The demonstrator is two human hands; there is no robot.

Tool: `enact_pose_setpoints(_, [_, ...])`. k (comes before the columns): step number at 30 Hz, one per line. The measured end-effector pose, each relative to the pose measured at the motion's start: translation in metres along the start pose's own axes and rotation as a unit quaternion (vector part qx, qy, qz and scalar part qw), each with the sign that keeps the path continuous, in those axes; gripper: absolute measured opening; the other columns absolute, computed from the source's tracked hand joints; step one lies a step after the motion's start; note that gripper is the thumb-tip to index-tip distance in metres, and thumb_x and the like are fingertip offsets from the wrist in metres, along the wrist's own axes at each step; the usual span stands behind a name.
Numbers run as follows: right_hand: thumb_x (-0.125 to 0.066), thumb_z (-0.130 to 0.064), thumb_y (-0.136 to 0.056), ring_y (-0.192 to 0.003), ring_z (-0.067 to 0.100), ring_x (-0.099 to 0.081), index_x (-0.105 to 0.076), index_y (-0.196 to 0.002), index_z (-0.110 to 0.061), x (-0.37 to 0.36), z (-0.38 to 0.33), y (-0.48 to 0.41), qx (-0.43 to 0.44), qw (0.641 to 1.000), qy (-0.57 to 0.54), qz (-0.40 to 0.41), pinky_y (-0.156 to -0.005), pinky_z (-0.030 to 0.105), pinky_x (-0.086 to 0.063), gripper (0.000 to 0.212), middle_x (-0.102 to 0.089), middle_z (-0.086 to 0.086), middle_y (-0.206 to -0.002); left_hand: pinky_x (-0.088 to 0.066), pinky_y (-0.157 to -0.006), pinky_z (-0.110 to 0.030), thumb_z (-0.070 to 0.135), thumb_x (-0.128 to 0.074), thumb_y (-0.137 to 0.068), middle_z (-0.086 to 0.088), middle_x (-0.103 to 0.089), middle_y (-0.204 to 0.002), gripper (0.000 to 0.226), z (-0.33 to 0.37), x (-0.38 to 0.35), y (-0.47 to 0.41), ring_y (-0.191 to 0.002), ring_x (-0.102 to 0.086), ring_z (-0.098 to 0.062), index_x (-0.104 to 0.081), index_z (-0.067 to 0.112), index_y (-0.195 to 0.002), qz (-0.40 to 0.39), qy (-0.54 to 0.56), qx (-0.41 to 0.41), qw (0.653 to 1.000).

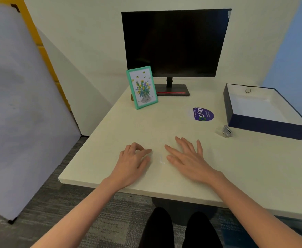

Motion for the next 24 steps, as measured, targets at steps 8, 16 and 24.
enact_pose_setpoints(8, [-0.009, -0.063, -0.094, -0.145, 0.013, 0.021, -0.008, -0.148, -0.047, -0.002, -0.009, -0.007, 0.077, 0.994, 0.063, -0.034, -0.112, 0.055, 0.021, 0.057, 0.014, -0.004, -0.160, -0.019, -0.113, -0.039, 0.059, -0.016, -0.090, 0.001, -0.028, -0.149, 0.062, 0.009, -0.006, 0.001, -0.136, -0.024, -0.018, -0.033, 0.034, -0.144, -0.024, -0.046, -0.011, 0.999])
enact_pose_setpoints(16, [-0.001, -0.068, -0.085, -0.142, 0.005, 0.027, 0.005, -0.147, -0.048, 0.000, 0.006, 0.032, 0.033, 0.998, 0.007, -0.055, -0.113, 0.047, 0.024, 0.066, 0.021, -0.011, -0.158, -0.006, -0.119, -0.047, 0.066, -0.002, -0.085, 0.000, -0.007, -0.160, 0.072, 0.019, -0.012, -0.005, -0.146, -0.007, -0.019, -0.013, 0.037, -0.151, -0.095, -0.071, -0.026, 0.993])
enact_pose_setpoints(24, [-0.001, -0.065, -0.089, -0.143, 0.009, 0.027, 0.006, -0.150, -0.040, -0.012, -0.007, 0.036, 0.021, 0.998, 0.038, -0.040, -0.113, 0.052, 0.022, 0.067, 0.022, -0.007, -0.158, 0.012, -0.119, -0.046, 0.068, -0.002, -0.086, 0.008, 0.017, -0.160, 0.069, 0.026, -0.010, 0.010, -0.147, 0.013, -0.011, 0.001, 0.041, -0.150, -0.156, -0.040, -0.071, 0.984])
Point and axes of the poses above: each hand's wrist, its own y-axis away from the middle knuckle, its own x-axis out of the back of the hand, z = x × y, the point moved 1 cm from there along -y, towards the middle knuckle
